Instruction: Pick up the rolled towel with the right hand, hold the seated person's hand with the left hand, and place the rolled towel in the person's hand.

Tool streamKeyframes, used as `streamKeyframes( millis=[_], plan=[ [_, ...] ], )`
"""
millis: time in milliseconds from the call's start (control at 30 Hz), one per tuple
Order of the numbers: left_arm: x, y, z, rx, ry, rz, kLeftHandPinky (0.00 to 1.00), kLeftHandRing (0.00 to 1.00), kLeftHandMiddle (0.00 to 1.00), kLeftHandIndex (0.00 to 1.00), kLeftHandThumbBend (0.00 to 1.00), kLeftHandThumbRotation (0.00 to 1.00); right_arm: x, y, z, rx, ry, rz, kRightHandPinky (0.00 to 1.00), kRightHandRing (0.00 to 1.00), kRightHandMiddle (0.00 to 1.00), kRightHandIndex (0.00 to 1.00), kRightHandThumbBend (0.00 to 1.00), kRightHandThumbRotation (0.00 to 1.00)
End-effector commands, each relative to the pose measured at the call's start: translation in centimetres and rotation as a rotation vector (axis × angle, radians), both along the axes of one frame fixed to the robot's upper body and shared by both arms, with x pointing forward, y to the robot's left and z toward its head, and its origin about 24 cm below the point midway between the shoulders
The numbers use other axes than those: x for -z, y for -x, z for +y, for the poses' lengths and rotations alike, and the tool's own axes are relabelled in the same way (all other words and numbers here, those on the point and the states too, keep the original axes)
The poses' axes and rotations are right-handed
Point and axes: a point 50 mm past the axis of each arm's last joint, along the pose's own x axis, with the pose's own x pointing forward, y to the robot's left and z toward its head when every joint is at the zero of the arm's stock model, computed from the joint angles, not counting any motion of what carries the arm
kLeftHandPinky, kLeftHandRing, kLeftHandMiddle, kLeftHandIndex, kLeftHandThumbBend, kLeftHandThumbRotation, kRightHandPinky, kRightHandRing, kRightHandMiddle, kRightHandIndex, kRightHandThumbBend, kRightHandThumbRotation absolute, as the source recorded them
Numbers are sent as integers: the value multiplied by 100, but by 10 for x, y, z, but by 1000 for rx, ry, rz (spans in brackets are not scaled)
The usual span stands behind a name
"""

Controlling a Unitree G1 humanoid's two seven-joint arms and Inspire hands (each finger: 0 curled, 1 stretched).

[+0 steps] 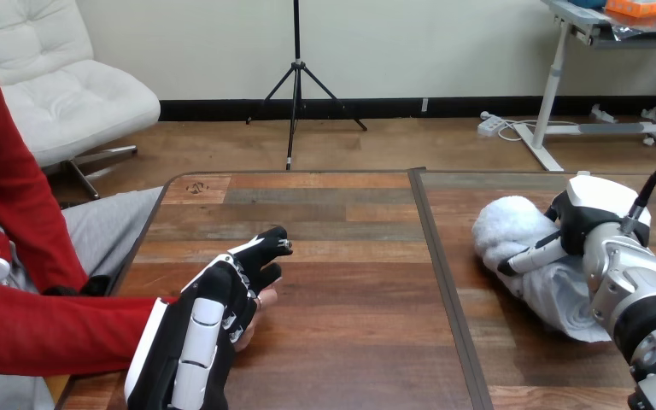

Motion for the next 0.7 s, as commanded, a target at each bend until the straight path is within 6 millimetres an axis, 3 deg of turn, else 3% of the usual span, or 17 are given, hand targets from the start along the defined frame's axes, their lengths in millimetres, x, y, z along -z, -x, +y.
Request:
streamKeyframes(
  millis=[0, 67, 167, 200, 300, 667],
  plan=[
    [-16, -5, 0, -21, 30, -97, 91, 92, 86, 67, 63, 94, 17, 6, 11, -1, -24, 56, 46, 66, 71, 76, 100, 29],
    [-16, -5, 1, -15, 31, -103, 91, 92, 86, 67, 63, 94, 17, 6, 11, 6, -35, 50, 43, 63, 69, 75, 100, 27],
    [-16, -5, 1, -4, 33, -110, 91, 92, 87, 67, 62, 95, 17, 7, 10, 9, -45, 43, 36, 53, 60, 71, 100, 23],
    [-17, -5, 1, -1, 34, -111, 90, 92, 87, 67, 62, 96, 17, 7, 10, 9, -46, 42, 30, 45, 53, 67, 100, 22],
    [-17, -5, 1, 8, 36, -117, 90, 92, 87, 67, 63, 96, 18, 7, 10, 9, -49, 42, 26, 38, 47, 64, 100, 20],
    [-17, -6, 2, 23, 30, -129, 91, 93, 88, 64, 64, 99, 19, 8, 8, 1, -52, 33, 23, 33, 44, 63, 98, 15]
  ],
)
